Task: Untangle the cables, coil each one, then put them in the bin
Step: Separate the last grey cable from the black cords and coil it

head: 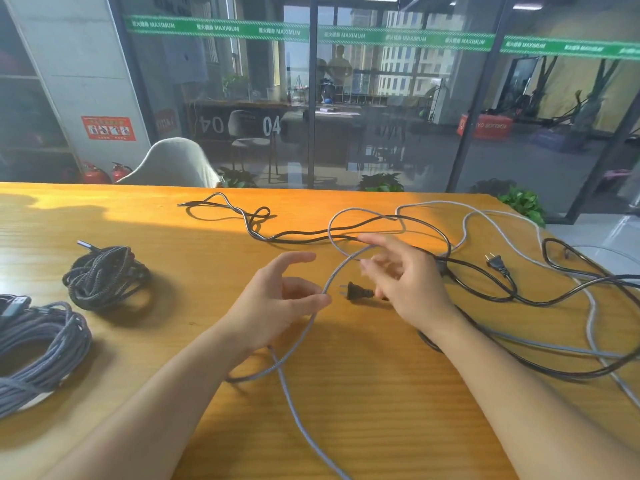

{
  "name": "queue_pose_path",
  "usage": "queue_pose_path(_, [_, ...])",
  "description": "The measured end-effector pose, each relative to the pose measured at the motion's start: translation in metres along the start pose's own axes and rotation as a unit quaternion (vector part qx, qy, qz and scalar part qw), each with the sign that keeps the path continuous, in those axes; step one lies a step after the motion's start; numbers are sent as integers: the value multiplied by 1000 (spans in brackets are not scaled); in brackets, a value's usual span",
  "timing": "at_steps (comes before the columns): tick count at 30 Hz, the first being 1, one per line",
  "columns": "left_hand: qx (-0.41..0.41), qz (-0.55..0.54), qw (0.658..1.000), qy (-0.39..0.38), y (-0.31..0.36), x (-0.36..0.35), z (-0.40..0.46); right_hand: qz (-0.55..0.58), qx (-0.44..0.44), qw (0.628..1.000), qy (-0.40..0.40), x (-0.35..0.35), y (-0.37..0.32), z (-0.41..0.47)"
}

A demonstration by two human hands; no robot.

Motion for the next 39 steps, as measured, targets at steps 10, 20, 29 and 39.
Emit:
queue_pose_path(10, [-44, 63, 997, 12, -2, -1, 2, -91, 71, 993, -37, -20, 3, -8])
queue_pose_path(20, [-105, 187, 973, 81, -13, 10, 9, -99, -31, 988, 117, 7, 23, 5])
queue_pose_path(29, [-91, 176, 969, 145, -12, 15, 11, 11, 8, 970, -245, -22, 3, -16])
queue_pose_path(39, [-115, 163, 970, 137, -9, 13, 9, -156, 99, 967, -174, -28, 8, -15])
Point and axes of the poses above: each hand's wrist, its own z-axis towards the middle knuckle, its own x-axis out of the back of the hand, y = z × x, the point moved 2 cm from there along z, towards the middle knuckle, and after that the axes turned 11 degrees about y, right-handed, at the moved point
